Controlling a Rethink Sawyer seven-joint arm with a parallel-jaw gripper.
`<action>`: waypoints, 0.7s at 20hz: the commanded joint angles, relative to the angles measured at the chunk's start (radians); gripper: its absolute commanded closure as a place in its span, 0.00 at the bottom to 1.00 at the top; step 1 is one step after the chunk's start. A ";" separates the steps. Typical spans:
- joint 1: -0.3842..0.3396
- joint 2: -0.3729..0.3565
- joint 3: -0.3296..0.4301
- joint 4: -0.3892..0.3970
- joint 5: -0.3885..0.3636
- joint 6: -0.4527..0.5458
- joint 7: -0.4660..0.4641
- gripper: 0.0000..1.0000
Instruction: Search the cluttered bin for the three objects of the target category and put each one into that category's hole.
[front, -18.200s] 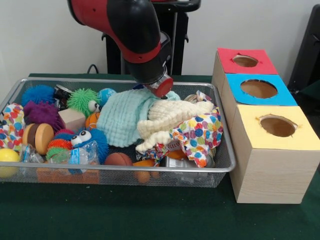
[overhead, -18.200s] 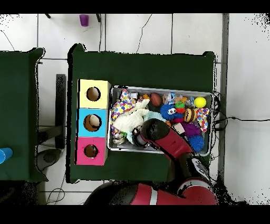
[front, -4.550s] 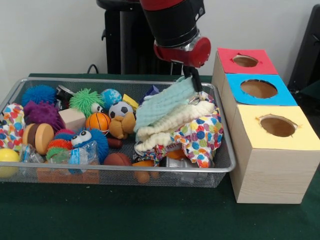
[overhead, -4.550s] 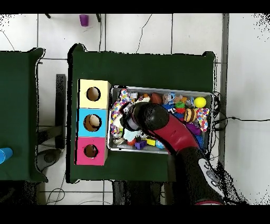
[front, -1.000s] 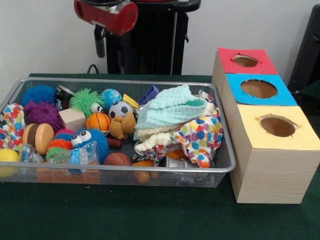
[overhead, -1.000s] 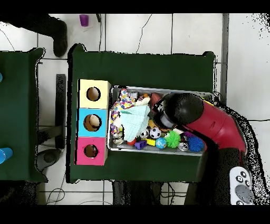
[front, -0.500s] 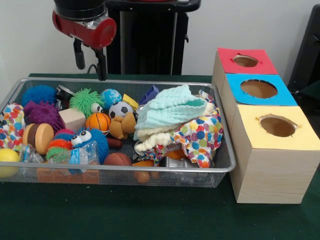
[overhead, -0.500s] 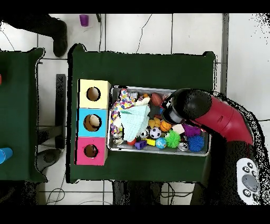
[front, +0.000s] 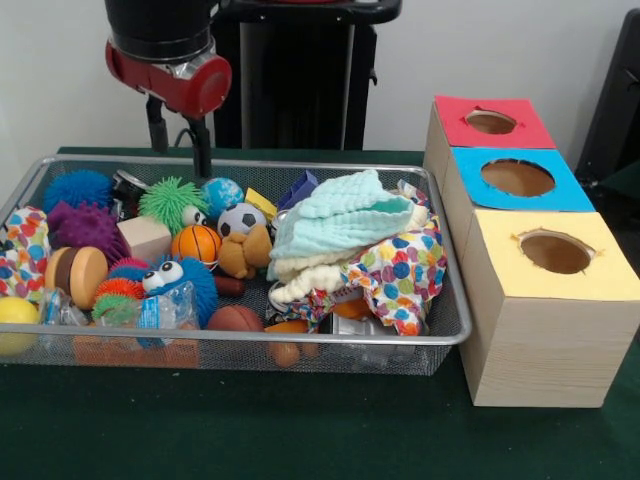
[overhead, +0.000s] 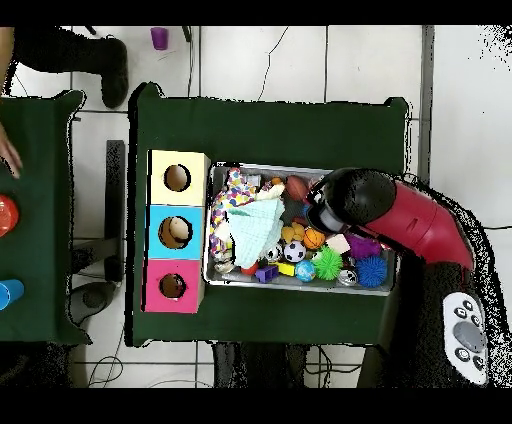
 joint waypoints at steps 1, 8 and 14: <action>-0.013 0.082 0.089 0.016 -0.023 -0.109 0.061 0.00; -0.024 0.189 0.103 -0.061 -0.020 -0.131 0.050 0.00; -0.012 0.145 0.108 -0.012 0.019 -0.096 0.080 0.00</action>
